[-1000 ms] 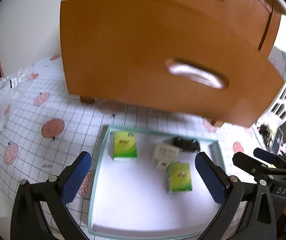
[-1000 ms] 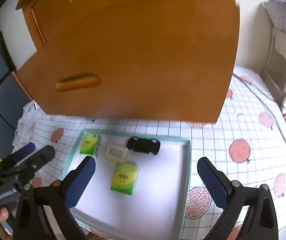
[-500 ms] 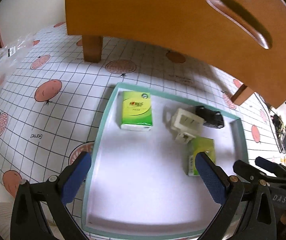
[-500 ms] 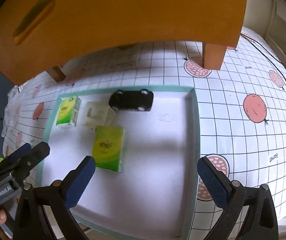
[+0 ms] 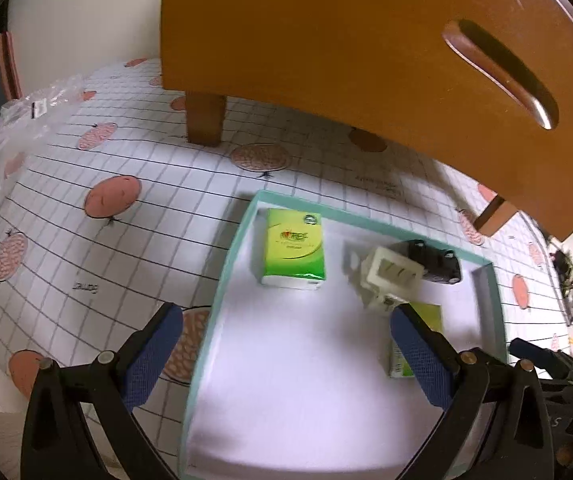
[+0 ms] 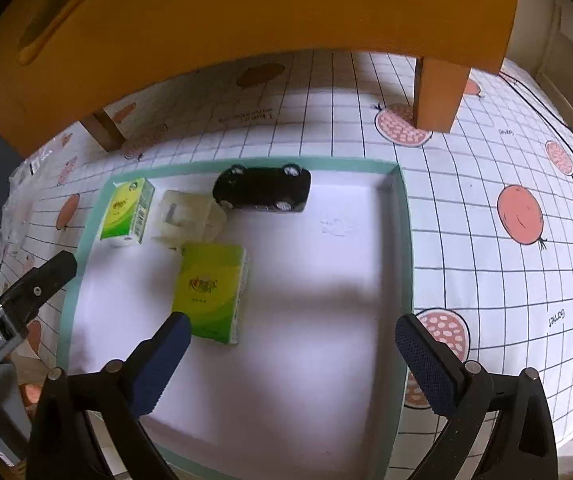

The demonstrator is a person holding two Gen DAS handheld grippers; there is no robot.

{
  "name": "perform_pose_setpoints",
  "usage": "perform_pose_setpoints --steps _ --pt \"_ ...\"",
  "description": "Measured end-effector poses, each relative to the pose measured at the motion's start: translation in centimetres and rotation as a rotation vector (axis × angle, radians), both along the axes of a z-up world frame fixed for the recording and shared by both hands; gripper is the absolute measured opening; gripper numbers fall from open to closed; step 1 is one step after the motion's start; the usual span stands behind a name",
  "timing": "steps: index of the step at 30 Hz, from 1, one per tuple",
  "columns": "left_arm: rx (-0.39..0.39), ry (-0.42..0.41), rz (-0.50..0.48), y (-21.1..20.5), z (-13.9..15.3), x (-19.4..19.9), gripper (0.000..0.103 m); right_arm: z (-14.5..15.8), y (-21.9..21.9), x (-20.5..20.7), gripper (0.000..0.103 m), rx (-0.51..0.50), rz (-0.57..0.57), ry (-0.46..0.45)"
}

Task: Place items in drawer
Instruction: 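Move both tools back over the tray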

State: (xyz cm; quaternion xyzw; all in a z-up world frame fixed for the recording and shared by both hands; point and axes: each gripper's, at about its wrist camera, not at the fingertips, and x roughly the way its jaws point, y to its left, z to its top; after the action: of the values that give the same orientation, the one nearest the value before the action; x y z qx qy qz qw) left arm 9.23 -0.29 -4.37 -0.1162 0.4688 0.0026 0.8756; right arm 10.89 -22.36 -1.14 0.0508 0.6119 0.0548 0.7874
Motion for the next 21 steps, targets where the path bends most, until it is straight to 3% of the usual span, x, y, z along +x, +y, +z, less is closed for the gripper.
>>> perform_pose_setpoints --steps 9,16,21 --pt "-0.022 0.014 -0.004 -0.2 0.1 0.2 0.103 -0.2 0.0 0.1 0.103 -0.011 -0.005 -0.007" --pt "0.012 -0.094 0.025 0.5 1.8 -0.3 0.103 0.9 0.4 0.2 0.103 -0.005 -0.002 -0.083" --pt "-0.005 -0.095 0.042 1.0 1.7 -0.1 0.103 1.0 1.8 0.3 0.103 -0.014 0.052 -0.098"
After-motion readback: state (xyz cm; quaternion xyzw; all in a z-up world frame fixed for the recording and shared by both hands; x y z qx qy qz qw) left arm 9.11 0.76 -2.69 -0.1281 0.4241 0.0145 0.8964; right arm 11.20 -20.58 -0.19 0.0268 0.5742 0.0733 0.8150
